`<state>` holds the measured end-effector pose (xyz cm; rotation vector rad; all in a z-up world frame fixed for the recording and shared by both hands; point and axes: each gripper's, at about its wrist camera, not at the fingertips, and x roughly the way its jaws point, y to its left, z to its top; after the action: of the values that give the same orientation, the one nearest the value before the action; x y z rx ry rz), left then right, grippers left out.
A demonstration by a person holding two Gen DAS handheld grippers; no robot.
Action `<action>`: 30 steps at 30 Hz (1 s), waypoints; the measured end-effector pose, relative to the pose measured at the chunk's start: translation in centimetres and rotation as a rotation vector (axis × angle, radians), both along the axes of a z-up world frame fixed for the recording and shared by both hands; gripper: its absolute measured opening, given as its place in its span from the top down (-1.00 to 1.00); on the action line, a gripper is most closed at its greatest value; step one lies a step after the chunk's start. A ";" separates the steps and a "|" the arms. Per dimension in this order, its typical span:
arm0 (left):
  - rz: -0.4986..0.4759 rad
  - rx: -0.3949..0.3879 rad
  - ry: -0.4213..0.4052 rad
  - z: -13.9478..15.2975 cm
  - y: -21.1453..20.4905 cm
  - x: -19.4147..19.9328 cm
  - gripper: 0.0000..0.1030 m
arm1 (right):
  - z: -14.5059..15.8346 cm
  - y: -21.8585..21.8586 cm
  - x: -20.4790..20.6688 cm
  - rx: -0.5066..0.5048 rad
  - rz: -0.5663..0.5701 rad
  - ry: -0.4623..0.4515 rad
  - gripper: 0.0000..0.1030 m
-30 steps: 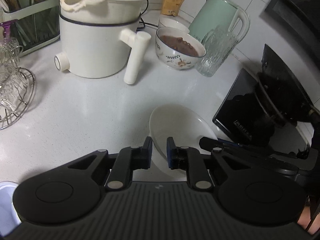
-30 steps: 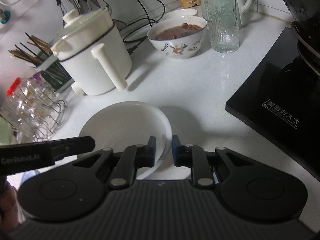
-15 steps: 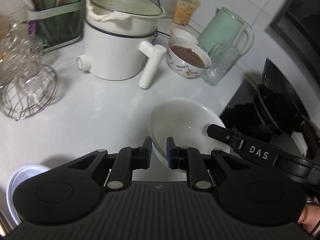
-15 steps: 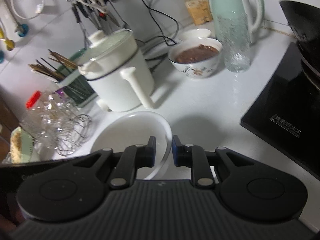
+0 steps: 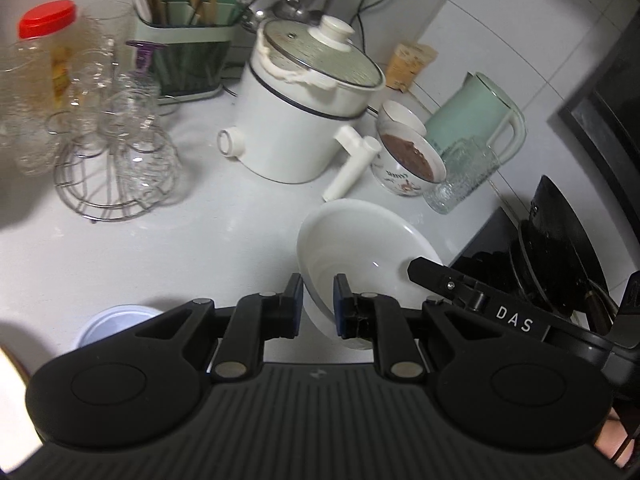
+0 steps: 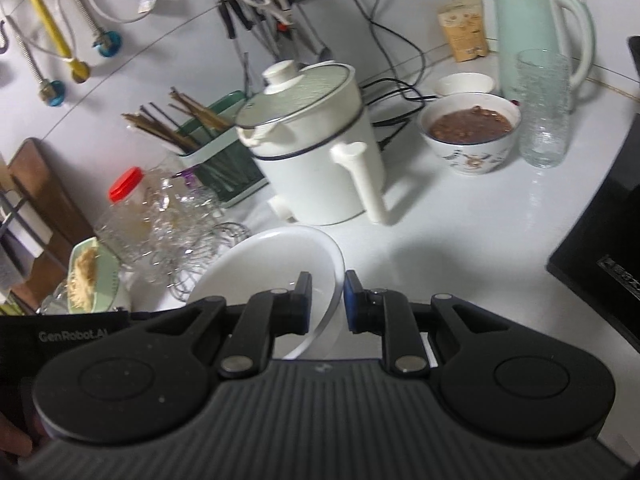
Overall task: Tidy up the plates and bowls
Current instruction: 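Lift the white bowl and carry it toward the leaf plate stack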
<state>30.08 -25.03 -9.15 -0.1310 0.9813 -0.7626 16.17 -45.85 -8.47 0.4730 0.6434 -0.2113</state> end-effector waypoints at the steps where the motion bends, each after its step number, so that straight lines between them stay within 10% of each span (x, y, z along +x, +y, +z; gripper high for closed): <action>1: 0.012 -0.005 -0.003 0.2 0.5 -0.1 0.66 | 0.1 0.3 0.2 0.002 0.009 0.000 0.62; 17: 0.264 -0.073 -0.059 2.8 9.5 -1.5 0.66 | 1.7 5.9 3.7 0.004 0.242 -0.016 0.62; 30: 0.414 -0.003 0.004 -1.2 13.5 -3.0 0.66 | -1.3 10.9 5.6 -0.053 0.414 0.089 0.62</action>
<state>27.09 -11.56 -10.35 -0.3274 0.9168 -0.3833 21.72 -35.00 -9.72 0.2716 0.8057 0.1432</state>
